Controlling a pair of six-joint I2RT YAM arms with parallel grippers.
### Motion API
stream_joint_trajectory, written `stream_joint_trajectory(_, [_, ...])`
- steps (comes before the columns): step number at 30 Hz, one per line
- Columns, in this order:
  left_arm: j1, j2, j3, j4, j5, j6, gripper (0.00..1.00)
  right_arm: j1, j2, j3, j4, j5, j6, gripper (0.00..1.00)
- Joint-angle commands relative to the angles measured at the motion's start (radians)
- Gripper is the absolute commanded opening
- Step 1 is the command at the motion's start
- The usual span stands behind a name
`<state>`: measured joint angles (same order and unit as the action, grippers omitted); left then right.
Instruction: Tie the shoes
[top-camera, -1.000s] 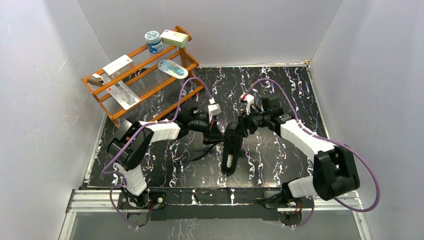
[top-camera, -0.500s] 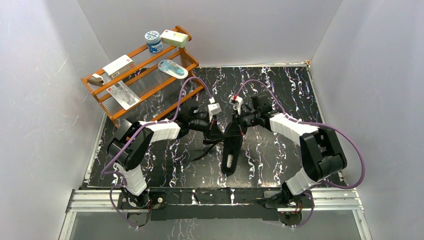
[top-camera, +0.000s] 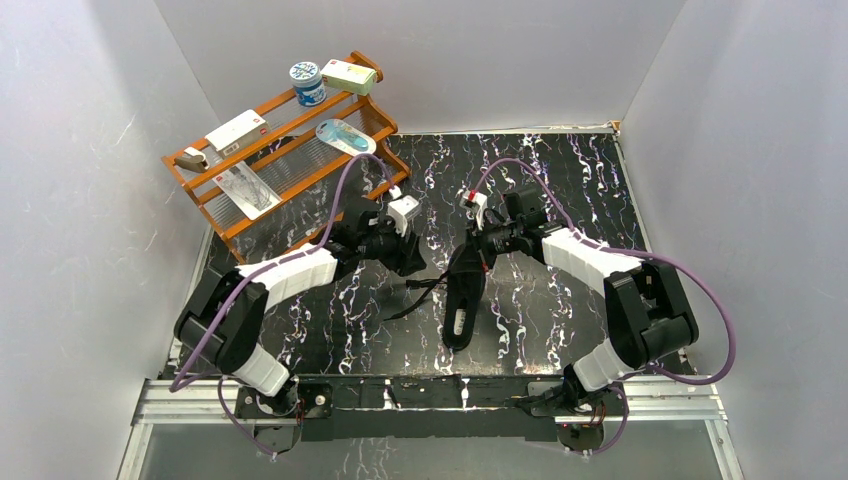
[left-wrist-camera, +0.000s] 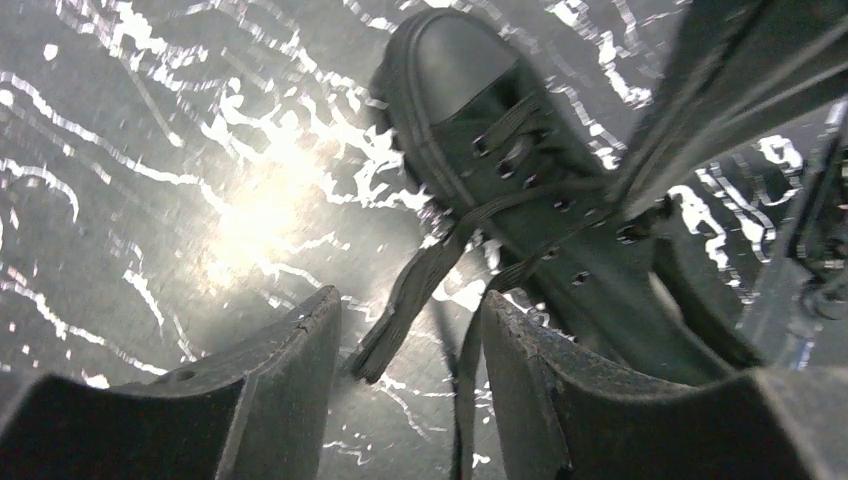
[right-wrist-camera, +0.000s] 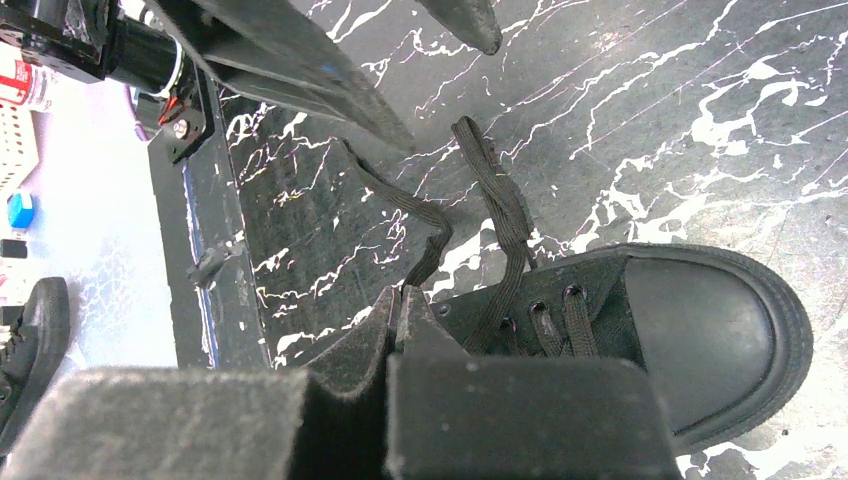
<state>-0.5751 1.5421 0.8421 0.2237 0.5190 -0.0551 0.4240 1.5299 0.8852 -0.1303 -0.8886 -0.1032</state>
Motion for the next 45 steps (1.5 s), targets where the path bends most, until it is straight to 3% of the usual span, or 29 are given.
stream_joint_trajectory(1, [0.000, 0.012, -0.018, -0.123, -0.123, 0.087, 0.52, 0.002, -0.035, 0.005, 0.019, -0.009, -0.005, 0.00])
stream_joint_trajectory(8, [0.000, 0.103, -0.023, -0.044, -0.125, 0.154, 0.51, 0.002, -0.028, 0.015, 0.031, -0.020, 0.007, 0.00])
stream_joint_trajectory(12, [-0.003, 0.157, -0.006, -0.033, -0.093, 0.175, 0.45, 0.002, -0.029, 0.015, 0.021, -0.026, 0.004, 0.00])
stream_joint_trajectory(19, [-0.017, 0.145, -0.061, -0.001, -0.072, 0.204, 0.45, 0.001, -0.038, 0.018, 0.015, -0.034, 0.004, 0.00])
stream_joint_trajectory(40, [-0.031, -0.020, -0.217, 0.183, -0.045, 0.018, 0.49, 0.002, -0.084, -0.016, 0.012, -0.045, 0.018, 0.00])
stream_joint_trajectory(45, [-0.031, -0.024, -0.222, 0.201, -0.048, -0.013, 0.45, 0.002, -0.089, -0.026, 0.012, -0.048, 0.018, 0.00])
